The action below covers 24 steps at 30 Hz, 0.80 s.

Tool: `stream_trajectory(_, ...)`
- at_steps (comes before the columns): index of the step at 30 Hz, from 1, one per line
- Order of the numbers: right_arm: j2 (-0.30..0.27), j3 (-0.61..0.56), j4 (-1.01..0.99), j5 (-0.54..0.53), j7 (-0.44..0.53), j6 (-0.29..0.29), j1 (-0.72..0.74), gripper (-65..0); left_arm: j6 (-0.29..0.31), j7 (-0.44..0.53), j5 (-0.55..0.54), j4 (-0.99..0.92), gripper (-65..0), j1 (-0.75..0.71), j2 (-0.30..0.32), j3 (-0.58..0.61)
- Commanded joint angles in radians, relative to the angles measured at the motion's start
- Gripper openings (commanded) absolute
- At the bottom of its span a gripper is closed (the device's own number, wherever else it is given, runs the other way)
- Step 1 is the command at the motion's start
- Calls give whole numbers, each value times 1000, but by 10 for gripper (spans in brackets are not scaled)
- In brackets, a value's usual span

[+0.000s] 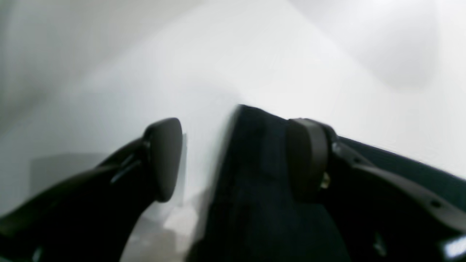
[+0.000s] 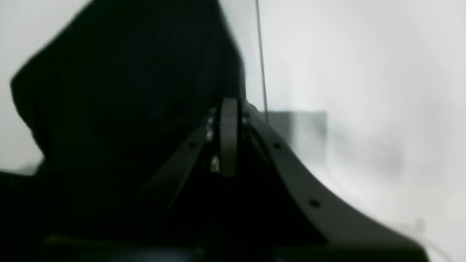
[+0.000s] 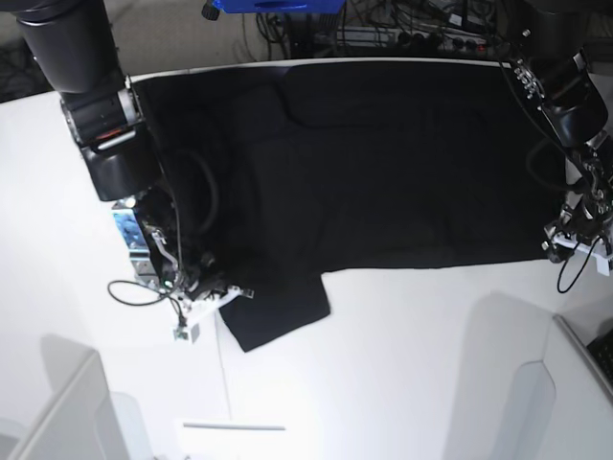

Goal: Fold the T-shirt properly
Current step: 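Move the left gripper to the hem corner and grasp it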

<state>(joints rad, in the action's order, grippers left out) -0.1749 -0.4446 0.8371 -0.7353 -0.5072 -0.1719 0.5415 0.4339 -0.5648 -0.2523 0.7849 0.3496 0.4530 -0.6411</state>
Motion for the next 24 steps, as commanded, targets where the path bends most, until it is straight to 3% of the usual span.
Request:
stream_trajectory(1, -2, 7, 15, -3, 17, 4, 36, -650, 3, 19, -8, -15, -219, 53, 23, -1)
stream_trajectory(5, -2, 7, 15, -5, 15, 4, 36, -650, 3, 24, 37, -134, -222, 113, 42, -1)
stream_trajectory(10, -2, 7, 15, -5, 15, 4, 25, -650, 4, 52, 140, -143, -222, 130, 39, -3)
stream_trajectory(24, -2, 7, 15, -5, 15, 4, 22, -650, 6, 50, 147, -150, -240, 102, 10, -1)
